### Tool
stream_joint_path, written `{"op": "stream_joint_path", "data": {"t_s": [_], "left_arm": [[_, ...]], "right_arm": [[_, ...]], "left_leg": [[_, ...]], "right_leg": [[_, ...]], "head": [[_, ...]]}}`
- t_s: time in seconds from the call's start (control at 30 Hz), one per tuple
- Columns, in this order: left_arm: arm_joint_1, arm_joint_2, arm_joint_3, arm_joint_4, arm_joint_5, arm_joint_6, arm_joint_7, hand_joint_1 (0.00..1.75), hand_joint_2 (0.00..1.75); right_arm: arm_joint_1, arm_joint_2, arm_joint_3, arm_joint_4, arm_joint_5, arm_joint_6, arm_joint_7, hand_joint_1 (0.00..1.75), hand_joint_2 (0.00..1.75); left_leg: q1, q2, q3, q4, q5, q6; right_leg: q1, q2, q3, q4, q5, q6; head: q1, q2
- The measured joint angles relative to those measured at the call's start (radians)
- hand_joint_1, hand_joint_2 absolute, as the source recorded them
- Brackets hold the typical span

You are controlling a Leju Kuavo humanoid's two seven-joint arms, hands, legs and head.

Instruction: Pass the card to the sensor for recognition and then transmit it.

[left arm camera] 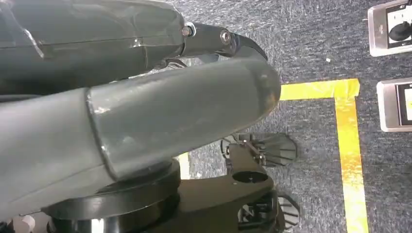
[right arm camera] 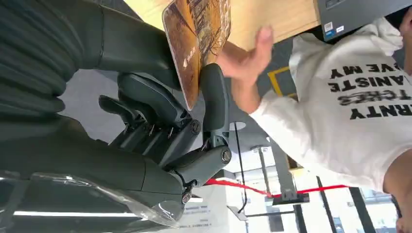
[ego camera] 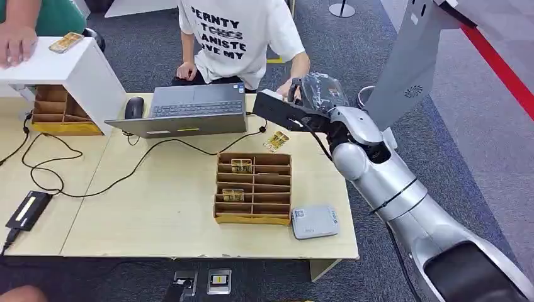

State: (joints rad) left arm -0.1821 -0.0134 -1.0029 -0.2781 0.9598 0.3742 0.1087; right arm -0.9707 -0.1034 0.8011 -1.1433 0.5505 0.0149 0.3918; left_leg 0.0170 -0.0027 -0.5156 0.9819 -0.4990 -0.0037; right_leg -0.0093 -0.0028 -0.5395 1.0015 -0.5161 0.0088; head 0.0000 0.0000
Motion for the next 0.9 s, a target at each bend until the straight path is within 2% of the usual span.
{"op": "stream_joint_path", "data": {"t_s": [0.6, 0.63, 0.67, 0.9], "left_arm": [[0.0, 0.0, 0.0, 0.0, -0.006, 0.003, 0.001, 0.0, 0.0], [0.0, 0.0, 0.0, 0.0, -0.006, 0.003, 0.001, 0.0, 0.0], [0.0, 0.0, 0.0, 0.0, -0.006, 0.004, 0.001, 0.0, 0.0], [0.002, 0.0, 0.0, 0.0, -0.005, 0.015, 0.001, 0.0, 0.0]], "right_arm": [[-0.014, 0.013, 0.0, 0.047, 0.0, -0.005, 0.006, 1.75, 1.75], [-0.014, 0.013, 0.0, 0.05, 0.0, -0.005, 0.006, 1.29, 1.75], [-0.015, 0.015, 0.0, 0.053, 0.0, -0.005, 0.006, 0.0, 1.75], [-0.025, 0.031, 0.0, 0.072, -0.006, -0.016, -0.006, 0.0, 1.75]], "left_leg": [[0.0, 0.0, 0.0, 0.0, 0.0, 0.0], [0.0, 0.0, 0.0, 0.0, 0.0, 0.0], [0.0, 0.0, 0.0, 0.0, 0.0, 0.0], [0.0, 0.0, 0.0, 0.0, 0.0, 0.0]], "right_leg": [[0.0, 0.0, 0.0, 0.0, 0.0, 0.0], [0.0, 0.0, 0.0, 0.0, 0.0, 0.0], [0.0, 0.0, 0.0, 0.0, 0.0, 0.0], [0.0, 0.0, 0.0, 0.0, 0.0, 0.0]], "head": [[0.0, 0.0], [0.0, 0.0], [0.0, 0.0], [0.0, 0.0]]}}
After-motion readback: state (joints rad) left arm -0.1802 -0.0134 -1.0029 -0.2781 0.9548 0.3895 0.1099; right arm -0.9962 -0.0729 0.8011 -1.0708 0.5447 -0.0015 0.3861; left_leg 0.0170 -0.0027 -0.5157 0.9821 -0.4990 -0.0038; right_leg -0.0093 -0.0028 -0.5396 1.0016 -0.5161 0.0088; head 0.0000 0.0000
